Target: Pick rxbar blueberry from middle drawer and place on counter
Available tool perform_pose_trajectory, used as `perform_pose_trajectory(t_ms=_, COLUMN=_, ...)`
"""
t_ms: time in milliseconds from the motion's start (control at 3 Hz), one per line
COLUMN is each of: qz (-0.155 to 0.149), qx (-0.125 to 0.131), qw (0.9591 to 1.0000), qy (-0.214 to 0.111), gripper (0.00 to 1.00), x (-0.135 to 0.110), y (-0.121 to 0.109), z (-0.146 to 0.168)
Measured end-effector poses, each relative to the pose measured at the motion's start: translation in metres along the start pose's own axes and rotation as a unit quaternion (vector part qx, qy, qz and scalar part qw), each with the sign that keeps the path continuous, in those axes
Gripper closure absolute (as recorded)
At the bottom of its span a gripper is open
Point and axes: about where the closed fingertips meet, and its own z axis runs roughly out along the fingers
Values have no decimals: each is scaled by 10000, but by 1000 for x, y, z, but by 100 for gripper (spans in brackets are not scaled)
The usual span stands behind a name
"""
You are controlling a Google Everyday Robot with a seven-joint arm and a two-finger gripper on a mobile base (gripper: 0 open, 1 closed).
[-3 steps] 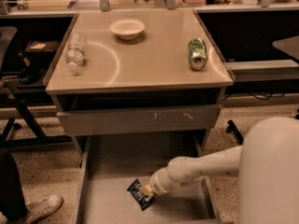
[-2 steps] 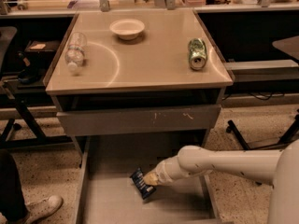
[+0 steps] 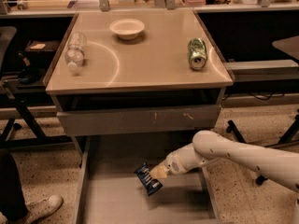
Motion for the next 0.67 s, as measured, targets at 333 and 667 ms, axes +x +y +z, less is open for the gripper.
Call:
perform_pose_trajectory(t_ms=333, qz=-1, qx=-187, qw=9997, qy=139, gripper=100, x=6, y=9, z=0)
perform_pose_trajectory(t_ms=667, qz=-3, qx=-192, qw=9997, qy=138, gripper=100, x=6, y=10, z=0)
